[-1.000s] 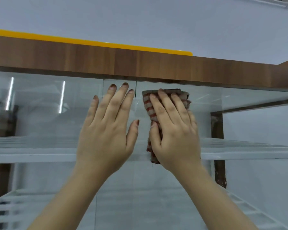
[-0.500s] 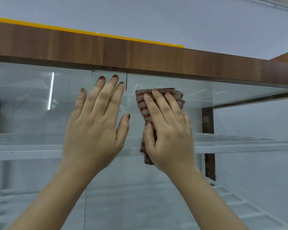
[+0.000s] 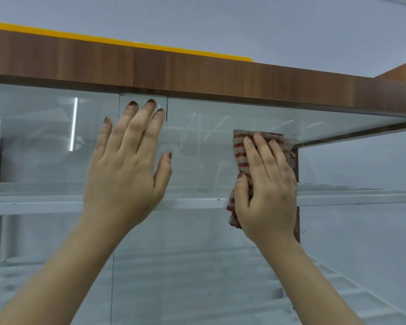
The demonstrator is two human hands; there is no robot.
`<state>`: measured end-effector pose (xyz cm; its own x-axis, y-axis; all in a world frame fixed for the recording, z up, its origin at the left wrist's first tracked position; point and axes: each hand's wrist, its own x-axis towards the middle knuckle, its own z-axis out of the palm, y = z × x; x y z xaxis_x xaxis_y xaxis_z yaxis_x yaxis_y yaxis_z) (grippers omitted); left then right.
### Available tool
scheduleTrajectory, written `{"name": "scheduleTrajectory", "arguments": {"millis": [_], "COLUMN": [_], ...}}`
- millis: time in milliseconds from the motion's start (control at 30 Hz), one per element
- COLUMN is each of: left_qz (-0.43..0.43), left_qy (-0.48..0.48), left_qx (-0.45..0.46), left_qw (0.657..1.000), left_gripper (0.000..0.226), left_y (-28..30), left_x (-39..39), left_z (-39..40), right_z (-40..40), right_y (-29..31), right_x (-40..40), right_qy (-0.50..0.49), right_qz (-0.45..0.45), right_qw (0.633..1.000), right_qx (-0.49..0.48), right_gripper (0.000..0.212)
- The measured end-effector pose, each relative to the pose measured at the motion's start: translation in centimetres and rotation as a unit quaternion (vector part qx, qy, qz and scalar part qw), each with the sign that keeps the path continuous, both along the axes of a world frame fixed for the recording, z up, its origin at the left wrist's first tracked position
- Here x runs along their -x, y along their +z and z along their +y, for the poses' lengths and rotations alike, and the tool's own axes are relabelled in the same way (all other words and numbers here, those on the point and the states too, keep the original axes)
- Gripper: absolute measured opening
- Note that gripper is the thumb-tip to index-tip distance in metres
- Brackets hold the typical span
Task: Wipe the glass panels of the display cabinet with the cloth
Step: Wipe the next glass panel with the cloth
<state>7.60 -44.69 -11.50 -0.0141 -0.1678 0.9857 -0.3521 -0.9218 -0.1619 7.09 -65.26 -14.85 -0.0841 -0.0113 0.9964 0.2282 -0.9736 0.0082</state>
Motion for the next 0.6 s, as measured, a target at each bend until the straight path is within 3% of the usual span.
{"name": "scheduleTrajectory", "arguments": {"millis": [167, 300, 600], "left_qz": [0.002, -0.002, 0.017], "left_qy": [-0.007, -0.031, -0.025], "left_qx": [0.032, -0.033, -0.026], "left_qw": [0.999, 0.999, 0.999], "left_gripper": [0.06, 0.063, 0.062], "left_y": [0.0, -1.1, -1.3], "left_x": [0.8, 1.4, -0.3], "left_z": [-1.5, -5.9, -9.6], "right_z": [-0.6, -2.4, -7.5], "right_y": [1.1, 2.8, 1.0], "right_x": [0.3, 0.6, 0.6], "right_qy": [-0.001, 0.001, -0.01], "right_qz": [0.009, 0.015, 0.011], "right_qw": [0.998, 0.996, 1.0], "right_qx": [0.064, 0.093, 0.022], "right_gripper": [0.052, 0.052, 0.053]}}
